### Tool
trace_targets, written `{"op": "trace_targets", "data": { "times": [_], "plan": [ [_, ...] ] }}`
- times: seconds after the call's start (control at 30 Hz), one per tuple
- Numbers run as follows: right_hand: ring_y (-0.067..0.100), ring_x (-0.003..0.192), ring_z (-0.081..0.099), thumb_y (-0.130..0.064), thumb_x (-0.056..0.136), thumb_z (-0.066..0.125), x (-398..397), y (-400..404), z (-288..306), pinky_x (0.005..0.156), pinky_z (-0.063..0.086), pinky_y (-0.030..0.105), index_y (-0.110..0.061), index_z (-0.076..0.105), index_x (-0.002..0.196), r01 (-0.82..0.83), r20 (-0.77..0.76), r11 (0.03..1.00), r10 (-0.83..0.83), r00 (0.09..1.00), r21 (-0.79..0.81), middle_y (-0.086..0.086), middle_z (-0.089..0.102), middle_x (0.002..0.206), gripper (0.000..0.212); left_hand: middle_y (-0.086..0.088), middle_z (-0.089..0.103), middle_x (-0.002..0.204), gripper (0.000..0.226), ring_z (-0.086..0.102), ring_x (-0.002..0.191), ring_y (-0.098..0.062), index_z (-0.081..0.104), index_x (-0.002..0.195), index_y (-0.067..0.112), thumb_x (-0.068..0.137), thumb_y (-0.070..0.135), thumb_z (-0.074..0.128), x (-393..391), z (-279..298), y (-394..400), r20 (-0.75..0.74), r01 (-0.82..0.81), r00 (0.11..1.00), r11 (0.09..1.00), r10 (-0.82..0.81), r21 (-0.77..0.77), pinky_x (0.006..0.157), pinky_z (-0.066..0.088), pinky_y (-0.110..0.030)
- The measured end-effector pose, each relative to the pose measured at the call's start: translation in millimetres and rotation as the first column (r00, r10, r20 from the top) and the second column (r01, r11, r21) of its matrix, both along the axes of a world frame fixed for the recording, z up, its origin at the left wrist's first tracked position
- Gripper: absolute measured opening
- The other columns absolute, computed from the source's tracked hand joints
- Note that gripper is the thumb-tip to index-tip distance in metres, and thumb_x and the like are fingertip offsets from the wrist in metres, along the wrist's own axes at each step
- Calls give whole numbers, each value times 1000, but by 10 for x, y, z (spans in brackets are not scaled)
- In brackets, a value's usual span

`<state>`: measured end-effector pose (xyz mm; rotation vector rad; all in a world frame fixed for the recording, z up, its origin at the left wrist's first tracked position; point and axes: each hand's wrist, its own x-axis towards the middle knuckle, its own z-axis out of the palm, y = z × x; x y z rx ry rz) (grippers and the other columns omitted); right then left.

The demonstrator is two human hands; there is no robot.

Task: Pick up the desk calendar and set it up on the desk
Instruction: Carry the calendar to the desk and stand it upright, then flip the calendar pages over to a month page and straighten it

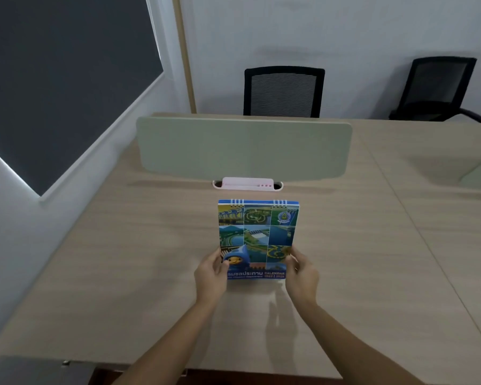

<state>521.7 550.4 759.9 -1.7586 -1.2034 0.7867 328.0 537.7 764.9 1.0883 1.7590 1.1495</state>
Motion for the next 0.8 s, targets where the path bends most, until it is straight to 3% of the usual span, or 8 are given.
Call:
{"op": "trace_targets", "data": {
  "times": [0.2,0.33,0.43,0.53,0.63,0.7,0.8],
  "plan": [
    [25,104,66,-20,92,51,31,-62,82,86,46,28,-12,68,116,53,-22,999,-53,998,12,10,72,110,30,-12,67,117,38,64,111,-23,62,124,-2,87,5,63,20,124,-68,-41,-70,997,997,69,-18,93,45,-22],
    [18,95,66,-29,93,52,151,-133,204,73,48,23,-14,71,100,-12,-53,1000,13,999,23,3,72,98,26,-6,72,95,19,67,90,-21,65,100,6,87,20,63,-30,205,-129,-59,-68,996,997,66,-38,84,53,-33],
    [13,111,54,-36,94,48,224,-115,269,84,45,30,-17,64,93,-119,-92,993,117,989,-21,-6,58,113,25,-1,67,104,28,62,98,-15,56,108,10,87,27,63,-63,236,-107,-26,57,998,995,-59,-79,88,51,-35],
    [23,104,60,-37,95,44,219,-51,276,78,46,35,-17,58,91,-209,-161,975,194,968,-80,1,65,105,25,1,64,113,33,61,106,-16,50,118,12,89,25,60,-54,264,-8,9,140,990,985,-140,-104,94,50,-36],
    [23,95,63,-36,95,44,198,-24,257,78,51,40,-19,54,93,-207,-166,976,193,967,-67,-1,66,93,20,5,63,107,35,62,103,-16,45,120,12,89,19,60,22,287,28,23,109,994,992,-108,-68,94,51,-36],
    [20,94,63,-34,95,45,196,-41,239,82,52,43,-20,54,95,-194,-167,980,185,969,-41,-1,66,94,17,6,60,109,43,60,102,-13,41,127,9,89,15,61,73,291,4,55,69,996,997,-66,-46,94,49,-30],
    [17,95,64,-30,95,47,177,-92,235,82,53,40,-18,53,102,-183,-190,983,175,966,-29,-2,66,98,16,4,62,115,49,61,107,-13,40,132,11,88,14,62,104,251,-59,52,60,997,998,-59,-16,98,50,-34]
  ]
}}
